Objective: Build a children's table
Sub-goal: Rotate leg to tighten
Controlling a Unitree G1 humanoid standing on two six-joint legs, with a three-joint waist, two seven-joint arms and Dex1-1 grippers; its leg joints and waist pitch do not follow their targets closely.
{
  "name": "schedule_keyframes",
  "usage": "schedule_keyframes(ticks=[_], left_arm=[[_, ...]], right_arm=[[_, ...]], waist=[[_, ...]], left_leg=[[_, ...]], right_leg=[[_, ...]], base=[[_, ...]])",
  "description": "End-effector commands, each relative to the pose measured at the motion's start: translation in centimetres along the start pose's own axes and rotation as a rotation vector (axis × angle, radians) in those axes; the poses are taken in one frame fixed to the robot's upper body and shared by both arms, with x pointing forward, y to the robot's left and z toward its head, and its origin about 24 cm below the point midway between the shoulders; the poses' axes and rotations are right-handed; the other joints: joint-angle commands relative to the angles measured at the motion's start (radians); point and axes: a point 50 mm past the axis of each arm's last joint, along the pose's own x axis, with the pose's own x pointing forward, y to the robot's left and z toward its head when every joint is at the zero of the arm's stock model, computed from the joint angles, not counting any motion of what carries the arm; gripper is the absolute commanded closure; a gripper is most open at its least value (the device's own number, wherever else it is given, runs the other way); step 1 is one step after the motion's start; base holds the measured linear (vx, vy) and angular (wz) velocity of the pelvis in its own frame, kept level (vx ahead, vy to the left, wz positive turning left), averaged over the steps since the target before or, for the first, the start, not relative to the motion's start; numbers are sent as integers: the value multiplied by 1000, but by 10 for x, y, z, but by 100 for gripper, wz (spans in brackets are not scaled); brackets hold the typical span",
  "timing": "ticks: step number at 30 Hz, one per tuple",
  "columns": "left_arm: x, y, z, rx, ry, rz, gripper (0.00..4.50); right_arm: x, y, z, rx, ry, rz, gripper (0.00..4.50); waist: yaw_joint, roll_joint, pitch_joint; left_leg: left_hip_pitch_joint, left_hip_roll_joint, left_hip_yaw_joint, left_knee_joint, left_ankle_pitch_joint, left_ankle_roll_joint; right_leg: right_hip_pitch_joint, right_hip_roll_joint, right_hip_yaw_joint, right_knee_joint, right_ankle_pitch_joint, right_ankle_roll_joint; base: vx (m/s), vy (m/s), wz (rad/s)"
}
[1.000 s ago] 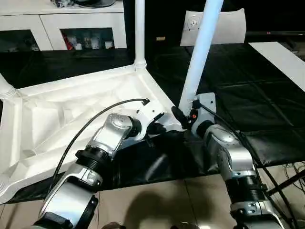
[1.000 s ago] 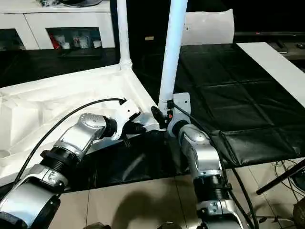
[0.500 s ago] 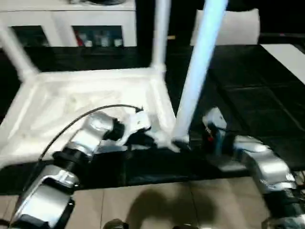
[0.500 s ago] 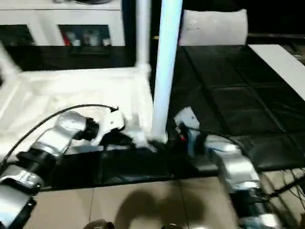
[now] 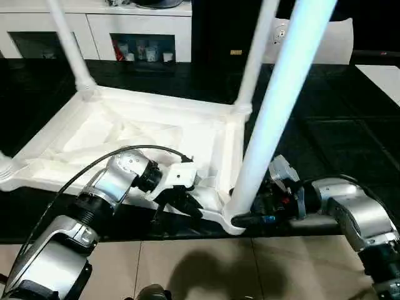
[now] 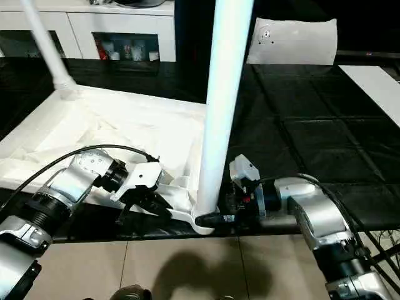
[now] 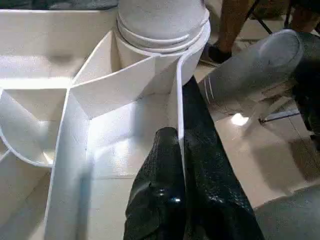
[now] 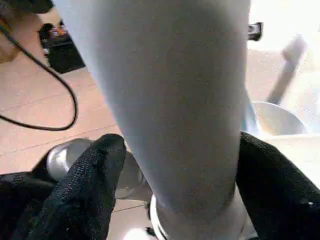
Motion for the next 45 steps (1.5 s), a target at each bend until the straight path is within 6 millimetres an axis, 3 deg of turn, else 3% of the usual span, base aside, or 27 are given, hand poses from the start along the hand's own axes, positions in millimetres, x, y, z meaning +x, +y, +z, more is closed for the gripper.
schedule_keyframes(ticks=[1, 3, 11, 15, 16, 17, 19, 20, 21, 22, 24, 26, 27, 28, 29, 32, 38, 39, 40, 45], left_arm=[[0, 3, 20, 108, 8, -57, 450], [-1, 3, 19, 112, 12, -59, 450], [-3, 4, 17, 114, 20, -39, 450], [-2, 6, 16, 100, 12, -5, 450], [-1, 7, 15, 90, 13, 14, 450], [-1, 8, 14, 77, 12, 35, 450], [0, 11, 14, 53, 7, 76, 450], [0, 14, 14, 16, -8, 118, 450], [0, 16, 14, -2, -17, 134, 450], [1, 19, 16, -24, -39, 174, 450], [4, 27, 18, -101, -75, 276, 450], [6, 32, 18, -132, -73, 328, 450], [7, 37, 18, -175, -69, 399, 450], [7, 37, 18, -175, -69, 399, 450], [9, 47, 20, -250, -90, 522, 450], [12, 55, 25, -323, -118, 643, 450], [13, 66, 39, -377, -175, 791, 450], [14, 66, 41, -380, -182, 793, 450], [16, 66, 43, -369, -181, 779, 450], [17, 62, 40, -330, -160, 740, 450]], right_arm=[[-1, 1, 1, -1, 16, 29, 137], [0, 1, 1, -1, 20, 39, 150], [1, 2, -2, 2, 40, 51, 223], [4, 2, -2, 10, 24, 35, 236], [5, 2, -2, 15, 15, 23, 236], [6, 3, -2, 23, 3, 8, 237], [8, 3, -3, 31, -15, -13, 239], [12, 2, -2, 43, -50, -62, 239], [14, 1, -1, 50, -68, -90, 240], [19, -2, 0, 61, -92, -147, 240], [28, -14, -3, 103, -115, -325, 240], [32, -22, -5, 134, -123, -416, 240], [37, -29, -6, 171, -143, -499, 242], [37, -29, -6, 171, -143, -499, 242], [45, -39, -4, 207, -164, -618, 243], [53, -52, 0, 271, -173, -787, 246], [68, -61, 11, 266, -177, -893, 247], [69, -62, 13, 253, -179, -897, 193], [70, -62, 14, 242, -187, -897, 193], [67, -60, 15, 206, -218, -878, 135]], waist=[[-5, -1, -73], [-5, -5, -73], [-5, -1, -73], [-6, -2, -73], [-7, -7, -72], [-6, -3, -71], [-9, -4, -69], [-11, 1, -68], [-13, -3, -67], [-14, -1, -68], [-25, -1, -65], [-42, 0, -65], [-50, -3, -66], [-55, -3, -68], [-64, 1, -68], [-75, 1, -70], [-78, 0, -77], [-78, 1, -77], [-79, -3, -77], [-78, 0, -75]], left_leg=[[24, 53, -7, -70, -159, 46], [23, 52, -7, -69, -151, 49], [24, 53, -8, -70, -163, 41], [24, 52, -7, -70, -165, 42], [23, 52, -6, -70, -167, 41], [24, 52, -8, -71, -170, 39], [25, 51, -8, -72, -190, 31], [25, 51, -8, -74, -201, 24], [26, 50, -9, -75, -214, 16], [25, 49, -11, -76, -213, 11], [24, 46, -11, -80, -230, -7], [21, 42, -17, -83, -253, -31], [20, 40, -16, -82, -248, -32], [21, 38, -15, -80, -242, -30], [19, 38, -15, -79, -231, -28], [16, 33, -13, -74, -196, -18], [17, 34, -9, -70, -133, 21], [15, 34, -10, -70, -122, 27], [15, 35, -8, -70, -118, 31], [15, 37, -8, -70, -122, 49]], right_leg=[[46, -75, 31, -60, -82, -264], [47, -76, 31, -60, -76, -263], [45, -76, 30, -61, -103, -257], [45, -76, 30, -62, -106, -258], [46, -75, 30, -63, -111, -257], [45, -76, 30, -63, -126, -252], [43, -77, 31, -68, -164, -245], [41, -76, 32, -69, -187, -239], [41, -76, 32, -74, -210, -231], [43, -77, 32, -73, -215, -228], [37, -73, 31, -76, -242, -218], [42, -76, 29, -80, -295, -199], [42, -74, 29, -80, -282, -199], [42, -74, 30, -80, -272, -202], [43, -73, 31, -79, -250, -209], [44, -71, 31, -78, -217, -222], [52, -67, 30, -72, -86, -243], [54, -67, 30, -70, -64, -247], [53, -66, 30, -70, -56, -248], [55, -69, 30, -70, -46, -252]], base=[[0, 0, 0], [0, 0, 0], [0, 0, 0], [0, 0, 0], [0, 0, 0], [0, 0, 0], [0, 0, 0], [0, 0, 0], [0, 0, 0], [0, 0, 0], [0, 0, 0], [0, 0, 0], [0, 0, 0], [0, 0, 0], [0, 0, 0], [0, 0, 0], [0, 0, 0], [0, 0, 0], [0, 0, 0], [0, 0, 0]])
